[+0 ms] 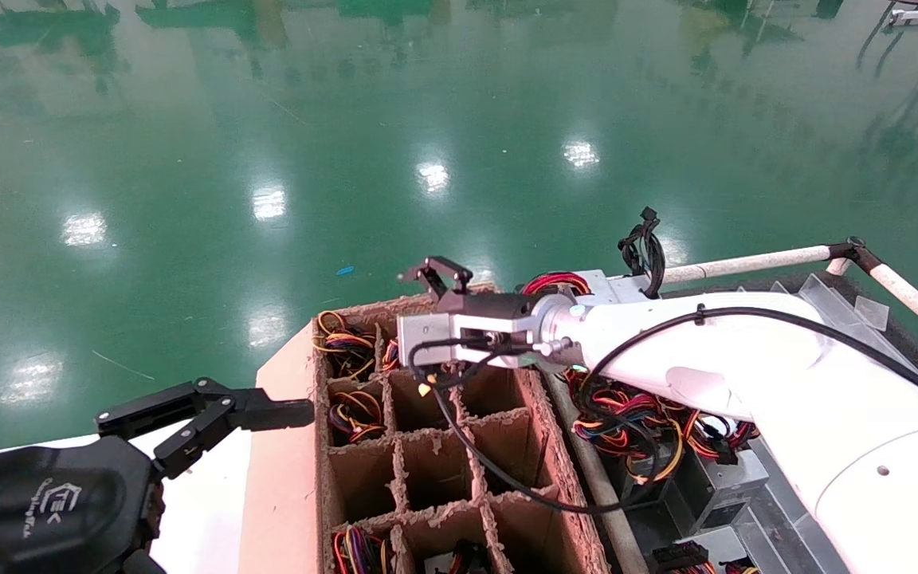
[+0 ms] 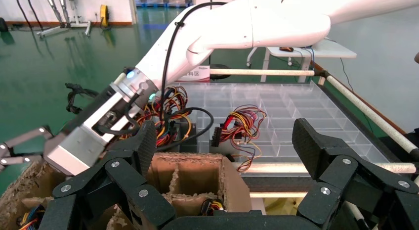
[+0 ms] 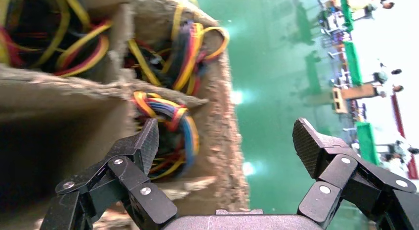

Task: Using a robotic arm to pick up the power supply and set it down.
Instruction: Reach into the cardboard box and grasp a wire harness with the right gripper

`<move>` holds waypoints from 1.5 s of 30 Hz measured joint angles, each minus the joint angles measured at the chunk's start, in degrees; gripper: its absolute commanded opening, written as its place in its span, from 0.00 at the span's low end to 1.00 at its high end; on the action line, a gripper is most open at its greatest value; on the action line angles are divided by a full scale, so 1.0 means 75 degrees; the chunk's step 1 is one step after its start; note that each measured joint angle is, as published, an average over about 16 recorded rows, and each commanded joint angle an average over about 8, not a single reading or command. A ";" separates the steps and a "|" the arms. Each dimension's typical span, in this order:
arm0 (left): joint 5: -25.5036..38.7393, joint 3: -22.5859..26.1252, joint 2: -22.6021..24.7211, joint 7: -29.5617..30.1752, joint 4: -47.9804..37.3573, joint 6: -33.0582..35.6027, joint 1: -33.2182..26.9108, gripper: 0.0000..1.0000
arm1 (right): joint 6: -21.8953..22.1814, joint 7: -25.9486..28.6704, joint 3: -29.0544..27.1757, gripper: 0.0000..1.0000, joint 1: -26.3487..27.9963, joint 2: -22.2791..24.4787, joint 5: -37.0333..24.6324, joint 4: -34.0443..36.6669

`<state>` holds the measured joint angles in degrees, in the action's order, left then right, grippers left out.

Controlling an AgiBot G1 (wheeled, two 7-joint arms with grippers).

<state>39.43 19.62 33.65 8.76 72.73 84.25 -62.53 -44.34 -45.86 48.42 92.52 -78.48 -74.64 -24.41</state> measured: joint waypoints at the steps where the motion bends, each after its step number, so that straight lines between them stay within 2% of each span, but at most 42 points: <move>1: 0.0000 0.0000 0.0000 0.0000 0.0000 0.0000 0.0000 1.00 | 0.0076 -0.0010 0.0080 0.00 -0.0002 0.0000 0.0064 -0.0008; 17: -0.0001 0.0002 -0.0001 -0.0001 0.0000 -0.0001 -0.0001 1.00 | 0.0749 -0.0043 0.1338 0.00 0.0021 -0.0001 0.0934 -0.0118; 34: -0.0003 0.0004 -0.0002 -0.0002 0.0000 -0.0002 -0.0001 1.00 | 0.1199 0.0213 0.2551 0.00 0.0164 -0.0003 0.1559 -0.0259; 45: -0.0004 0.0006 -0.0002 -0.0003 0.0000 -0.0002 -0.0001 1.00 | 0.1323 0.0424 0.3024 0.00 0.0365 0.0016 0.2010 -0.0210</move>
<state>39.40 19.66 33.63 8.74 72.73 84.24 -62.54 -34.41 -42.68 71.10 95.25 -78.37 -59.57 -25.98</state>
